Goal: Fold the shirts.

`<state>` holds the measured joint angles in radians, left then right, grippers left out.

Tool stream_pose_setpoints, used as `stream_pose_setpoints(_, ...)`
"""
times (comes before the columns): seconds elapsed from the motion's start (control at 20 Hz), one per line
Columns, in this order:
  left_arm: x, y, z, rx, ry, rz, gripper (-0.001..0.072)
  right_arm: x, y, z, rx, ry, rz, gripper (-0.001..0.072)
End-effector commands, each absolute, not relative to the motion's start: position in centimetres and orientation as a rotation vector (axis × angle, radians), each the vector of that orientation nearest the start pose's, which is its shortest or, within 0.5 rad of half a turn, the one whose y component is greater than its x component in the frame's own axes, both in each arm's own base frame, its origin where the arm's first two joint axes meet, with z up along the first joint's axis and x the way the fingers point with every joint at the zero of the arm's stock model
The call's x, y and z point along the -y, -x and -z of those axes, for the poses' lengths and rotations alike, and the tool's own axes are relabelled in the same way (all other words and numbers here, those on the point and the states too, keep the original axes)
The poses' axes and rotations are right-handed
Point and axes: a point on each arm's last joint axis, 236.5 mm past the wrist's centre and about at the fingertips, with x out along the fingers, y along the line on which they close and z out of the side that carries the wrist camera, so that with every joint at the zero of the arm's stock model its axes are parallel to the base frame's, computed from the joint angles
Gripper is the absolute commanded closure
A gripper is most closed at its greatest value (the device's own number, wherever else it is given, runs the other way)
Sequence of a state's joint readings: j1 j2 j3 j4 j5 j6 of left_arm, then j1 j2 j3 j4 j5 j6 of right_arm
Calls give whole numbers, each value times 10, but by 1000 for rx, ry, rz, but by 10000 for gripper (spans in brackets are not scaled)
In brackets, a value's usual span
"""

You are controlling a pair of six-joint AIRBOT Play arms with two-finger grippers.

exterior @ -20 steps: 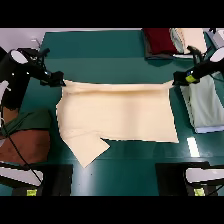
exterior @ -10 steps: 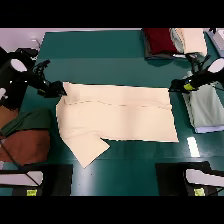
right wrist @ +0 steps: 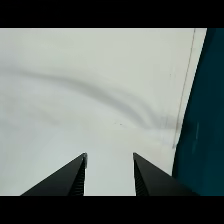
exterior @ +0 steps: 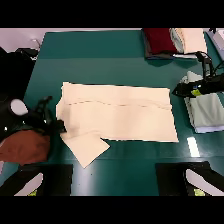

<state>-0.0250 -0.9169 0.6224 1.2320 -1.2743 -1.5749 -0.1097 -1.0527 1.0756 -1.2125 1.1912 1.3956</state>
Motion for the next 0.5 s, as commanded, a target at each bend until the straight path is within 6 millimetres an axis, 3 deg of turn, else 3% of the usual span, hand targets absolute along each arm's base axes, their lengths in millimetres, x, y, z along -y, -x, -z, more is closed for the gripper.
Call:
stream_pose_setpoints(0.0,85,-170,76,-1622,363,156,210,-43,-347,-76,-1095,-228,-229,367)
stream_pose_setpoints(0.35,115,-197,78,-1489,557,190,212,-44,-345,-75,-1103,-229,-232,368)
stream_pose_setpoints(0.4,120,-197,75,-1485,574,217,281,-44,-344,-74,-1110,-228,-234,367)
stream_pose_setpoints(0.45,126,-195,72,-1490,577,257,517,-44,-342,-73,-1120,-227,-234,368)
